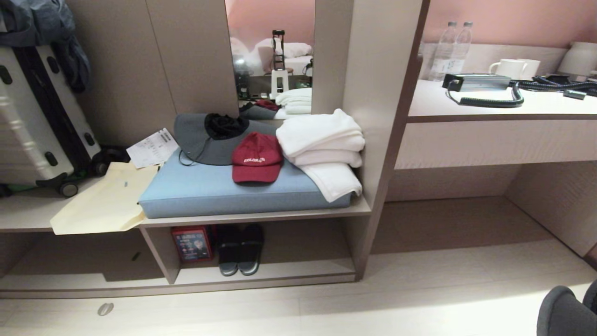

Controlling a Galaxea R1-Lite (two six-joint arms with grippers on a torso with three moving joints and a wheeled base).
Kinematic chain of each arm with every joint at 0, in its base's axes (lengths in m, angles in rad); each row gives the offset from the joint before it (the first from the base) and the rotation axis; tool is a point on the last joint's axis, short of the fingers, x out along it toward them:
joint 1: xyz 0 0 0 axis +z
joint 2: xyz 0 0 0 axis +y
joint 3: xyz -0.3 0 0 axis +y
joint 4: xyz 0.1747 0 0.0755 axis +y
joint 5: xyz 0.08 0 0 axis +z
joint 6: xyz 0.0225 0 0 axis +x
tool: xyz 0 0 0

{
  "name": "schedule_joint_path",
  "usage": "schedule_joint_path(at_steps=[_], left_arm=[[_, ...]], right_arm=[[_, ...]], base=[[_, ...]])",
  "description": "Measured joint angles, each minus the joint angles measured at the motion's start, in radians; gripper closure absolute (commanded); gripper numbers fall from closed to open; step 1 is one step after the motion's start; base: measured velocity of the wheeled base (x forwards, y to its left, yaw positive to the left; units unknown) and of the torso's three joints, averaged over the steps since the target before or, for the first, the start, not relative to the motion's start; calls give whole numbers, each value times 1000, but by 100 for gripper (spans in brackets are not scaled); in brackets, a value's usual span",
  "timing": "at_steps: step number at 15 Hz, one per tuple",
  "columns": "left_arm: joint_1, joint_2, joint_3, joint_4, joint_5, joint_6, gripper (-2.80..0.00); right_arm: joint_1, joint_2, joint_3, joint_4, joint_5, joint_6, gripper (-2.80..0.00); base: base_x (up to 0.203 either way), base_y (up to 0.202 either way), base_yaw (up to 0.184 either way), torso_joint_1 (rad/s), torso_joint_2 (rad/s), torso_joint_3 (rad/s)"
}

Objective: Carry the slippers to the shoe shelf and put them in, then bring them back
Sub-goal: Place the slippers into the shoe cabinet

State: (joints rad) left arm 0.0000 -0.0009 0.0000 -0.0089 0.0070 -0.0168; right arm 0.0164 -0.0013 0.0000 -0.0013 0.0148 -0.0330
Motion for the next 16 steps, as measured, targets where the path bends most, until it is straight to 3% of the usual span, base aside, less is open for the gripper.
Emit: schedule_joint_path(at_steps=[9, 16], left_arm=[[0, 0, 0, 1, 1, 2, 0], [0, 0, 0, 1, 1, 6, 0]], right_arm=[[-1, 0, 0, 0, 0, 0, 0], [-1, 0, 0, 0, 0, 0, 0]], base=[[0, 185, -3, 3, 2, 3], [0, 10, -1, 0, 0, -1]])
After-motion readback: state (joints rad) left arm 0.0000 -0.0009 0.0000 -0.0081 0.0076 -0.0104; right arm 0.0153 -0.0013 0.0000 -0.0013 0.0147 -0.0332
